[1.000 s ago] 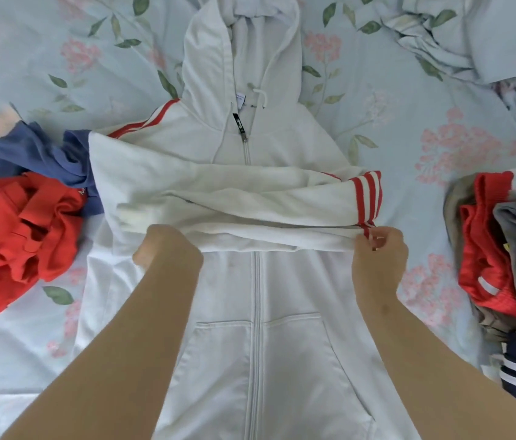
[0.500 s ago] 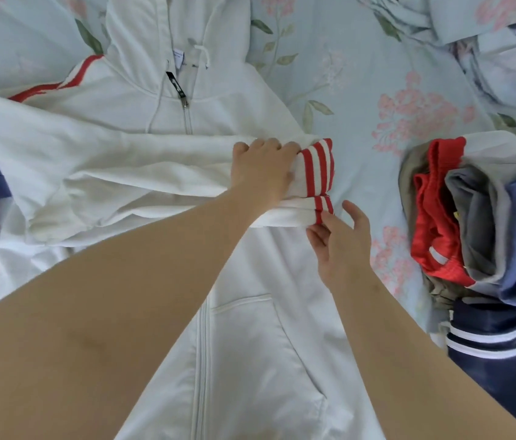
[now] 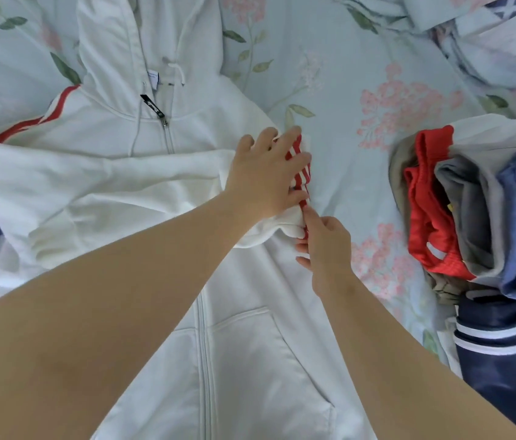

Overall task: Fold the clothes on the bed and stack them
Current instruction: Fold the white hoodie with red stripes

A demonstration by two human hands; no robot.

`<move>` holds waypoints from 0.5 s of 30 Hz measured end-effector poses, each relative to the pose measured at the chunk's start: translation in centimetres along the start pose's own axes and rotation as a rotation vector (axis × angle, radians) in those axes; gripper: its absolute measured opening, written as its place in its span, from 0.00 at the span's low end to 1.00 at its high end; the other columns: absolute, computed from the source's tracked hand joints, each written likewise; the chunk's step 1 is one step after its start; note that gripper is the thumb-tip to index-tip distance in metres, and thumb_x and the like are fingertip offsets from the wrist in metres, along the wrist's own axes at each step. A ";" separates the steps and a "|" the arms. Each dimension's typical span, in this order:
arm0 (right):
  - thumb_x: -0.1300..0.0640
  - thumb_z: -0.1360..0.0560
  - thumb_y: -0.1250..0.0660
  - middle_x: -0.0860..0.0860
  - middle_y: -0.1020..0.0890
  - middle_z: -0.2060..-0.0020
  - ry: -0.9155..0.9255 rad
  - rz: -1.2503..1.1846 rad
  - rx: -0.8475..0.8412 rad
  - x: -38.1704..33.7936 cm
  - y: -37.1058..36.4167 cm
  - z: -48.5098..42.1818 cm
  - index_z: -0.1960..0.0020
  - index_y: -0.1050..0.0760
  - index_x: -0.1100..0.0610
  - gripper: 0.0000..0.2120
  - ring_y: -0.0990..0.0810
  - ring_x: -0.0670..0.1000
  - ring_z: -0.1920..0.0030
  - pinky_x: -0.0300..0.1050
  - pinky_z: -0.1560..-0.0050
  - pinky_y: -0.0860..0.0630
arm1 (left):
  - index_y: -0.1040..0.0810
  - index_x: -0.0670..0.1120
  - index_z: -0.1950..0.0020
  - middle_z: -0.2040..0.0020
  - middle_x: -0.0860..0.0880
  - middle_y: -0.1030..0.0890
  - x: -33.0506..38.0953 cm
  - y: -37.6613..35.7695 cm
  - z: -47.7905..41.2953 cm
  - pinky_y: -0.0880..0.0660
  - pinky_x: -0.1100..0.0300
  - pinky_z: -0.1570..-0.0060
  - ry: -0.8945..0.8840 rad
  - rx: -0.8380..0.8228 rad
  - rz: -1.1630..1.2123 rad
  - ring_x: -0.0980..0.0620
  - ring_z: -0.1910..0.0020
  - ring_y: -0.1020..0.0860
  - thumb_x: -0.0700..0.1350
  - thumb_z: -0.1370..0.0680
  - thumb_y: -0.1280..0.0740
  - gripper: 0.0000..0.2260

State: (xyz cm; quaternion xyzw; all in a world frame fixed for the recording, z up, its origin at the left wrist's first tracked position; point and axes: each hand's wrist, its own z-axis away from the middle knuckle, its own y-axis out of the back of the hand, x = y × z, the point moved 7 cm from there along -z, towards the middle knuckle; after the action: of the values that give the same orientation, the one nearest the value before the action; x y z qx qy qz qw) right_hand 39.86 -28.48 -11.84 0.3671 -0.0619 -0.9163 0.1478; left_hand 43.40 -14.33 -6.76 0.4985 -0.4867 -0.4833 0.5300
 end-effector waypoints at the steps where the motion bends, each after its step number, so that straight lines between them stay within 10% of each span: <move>1: 0.49 0.26 0.33 0.51 0.23 0.67 0.028 0.057 0.007 0.0 0.0 0.0 0.63 0.30 0.54 0.12 0.25 0.51 0.65 0.51 0.55 0.23 | 0.22 0.53 0.42 0.36 0.49 0.25 0.2 -0.4 -0.6 0.30 0.51 0.48 -0.002 -0.013 -0.072 0.44 0.42 0.25 0.58 0.31 0.30 0.19; 4: 0.58 0.28 0.33 0.53 0.22 0.67 0.087 0.153 0.028 0.0 0.6 0.0 0.65 0.28 0.54 0.08 0.25 0.52 0.64 0.59 0.51 0.21 | 0.25 0.47 0.42 0.45 0.46 0.22 -0.7 0.2 -2.2 0.31 0.53 0.51 0.167 -0.079 0.031 0.43 0.46 0.23 0.46 0.21 0.39 0.10; 9: 0.63 0.28 0.32 0.48 0.24 0.70 0.220 -0.191 0.116 -2.5 2.9 -0.3 0.66 0.26 0.53 0.10 0.26 0.48 0.66 0.47 0.58 0.23 | 0.24 0.46 0.63 0.64 0.48 0.23 -7.7 1.6 -1.0 0.29 0.59 0.57 0.898 0.149 1.283 0.48 0.60 0.24 0.48 0.21 0.36 0.12; 15: 0.65 0.28 0.36 0.50 0.27 0.71 0.119 -0.077 -0.054 -0.3 1.7 0.3 0.65 0.30 0.58 0.08 0.30 0.49 0.67 0.46 0.61 0.28 | 0.27 0.45 0.39 0.47 0.50 0.22 -7.5 -1.8 0.7 0.30 0.54 0.40 0.987 -0.316 1.128 0.47 0.47 0.24 0.68 0.25 0.43 0.29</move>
State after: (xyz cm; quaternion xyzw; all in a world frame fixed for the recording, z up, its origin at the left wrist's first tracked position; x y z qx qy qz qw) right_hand 40.21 -29.99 -11.02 0.4190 -0.0142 -0.8992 0.1257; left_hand 42.25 -6.90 -8.80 0.2509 -0.2992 0.0753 0.9175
